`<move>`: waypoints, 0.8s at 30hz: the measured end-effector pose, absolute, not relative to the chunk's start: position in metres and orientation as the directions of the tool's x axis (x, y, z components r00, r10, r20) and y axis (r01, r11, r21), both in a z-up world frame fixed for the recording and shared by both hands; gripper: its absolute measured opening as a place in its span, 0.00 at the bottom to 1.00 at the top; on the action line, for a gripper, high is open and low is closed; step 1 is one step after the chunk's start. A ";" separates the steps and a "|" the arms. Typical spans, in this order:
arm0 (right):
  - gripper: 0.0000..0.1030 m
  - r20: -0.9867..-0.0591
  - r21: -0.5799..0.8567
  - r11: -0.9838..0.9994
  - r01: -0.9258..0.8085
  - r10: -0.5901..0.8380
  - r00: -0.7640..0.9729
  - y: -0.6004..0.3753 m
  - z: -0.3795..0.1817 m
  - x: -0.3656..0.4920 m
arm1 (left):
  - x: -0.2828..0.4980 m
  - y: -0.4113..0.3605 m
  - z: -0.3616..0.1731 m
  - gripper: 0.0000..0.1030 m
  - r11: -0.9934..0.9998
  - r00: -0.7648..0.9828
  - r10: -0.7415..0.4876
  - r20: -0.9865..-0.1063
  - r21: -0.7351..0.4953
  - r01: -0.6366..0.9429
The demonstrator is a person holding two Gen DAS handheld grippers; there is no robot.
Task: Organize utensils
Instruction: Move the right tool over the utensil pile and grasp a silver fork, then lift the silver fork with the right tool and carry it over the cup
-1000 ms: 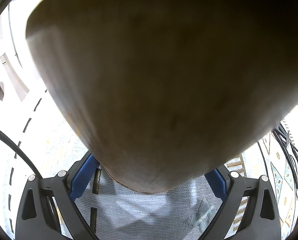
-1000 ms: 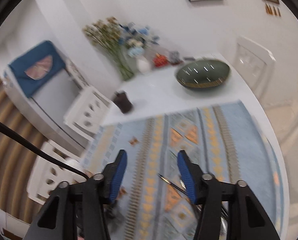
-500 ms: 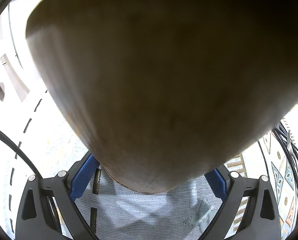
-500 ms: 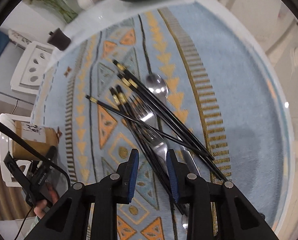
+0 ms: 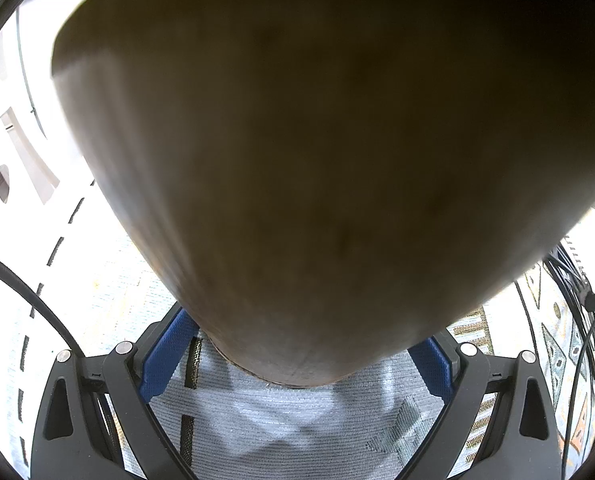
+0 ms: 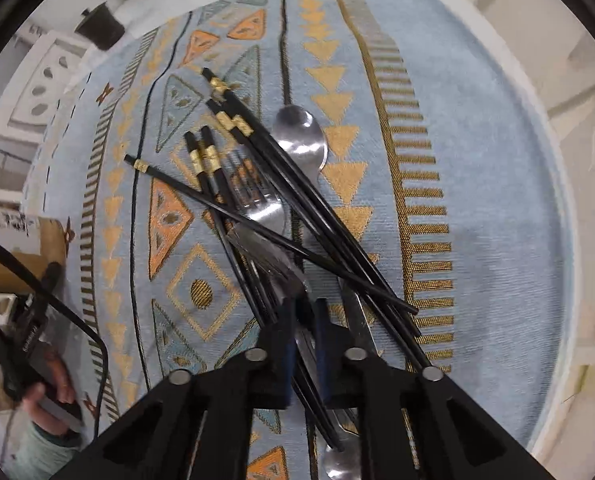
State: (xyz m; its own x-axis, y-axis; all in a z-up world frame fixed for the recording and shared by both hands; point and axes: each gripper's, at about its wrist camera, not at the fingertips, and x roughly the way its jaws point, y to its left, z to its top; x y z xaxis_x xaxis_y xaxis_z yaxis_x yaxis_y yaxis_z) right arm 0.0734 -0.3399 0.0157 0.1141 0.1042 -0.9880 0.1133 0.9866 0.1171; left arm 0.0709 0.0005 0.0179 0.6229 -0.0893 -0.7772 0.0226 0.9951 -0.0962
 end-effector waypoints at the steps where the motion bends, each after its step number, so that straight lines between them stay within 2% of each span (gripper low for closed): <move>1: 0.05 -0.989 0.097 0.990 0.104 0.085 0.117 -0.335 0.018 0.071 | 0.071 0.000 0.018 0.95 0.995 0.623 -0.089 -0.777 -0.096 0.023; 8: 0.05 -0.994 0.026 0.999 0.028 0.023 0.106 -0.313 0.016 0.070 | 0.071 0.001 0.018 0.95 0.995 0.623 -0.090 -0.777 -0.097 0.023; 14: 0.06 -0.993 0.116 0.991 0.061 0.113 0.043 -0.321 0.005 0.094 | 0.071 0.001 0.018 0.95 0.995 0.623 -0.090 -0.777 -0.096 0.023; 18: 0.05 -0.992 0.087 0.995 0.057 0.081 0.100 -0.317 0.015 0.091 | 0.072 0.001 0.018 0.95 0.995 0.623 -0.090 -0.777 -0.097 0.023; 24: 0.05 -0.962 0.155 0.986 0.063 0.136 0.237 -0.325 0.054 0.072 | 0.071 0.002 0.018 0.95 0.995 0.623 -0.090 -0.777 -0.097 0.023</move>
State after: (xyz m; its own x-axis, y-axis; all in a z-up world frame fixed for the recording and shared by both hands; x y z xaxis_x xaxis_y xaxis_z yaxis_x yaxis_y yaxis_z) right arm 0.0718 -0.3246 0.0543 0.2365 0.1364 -0.9620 0.0627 0.9859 0.1552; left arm 0.0714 0.0021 0.0177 0.6228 -0.0902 -0.7772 0.0232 0.9950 -0.0969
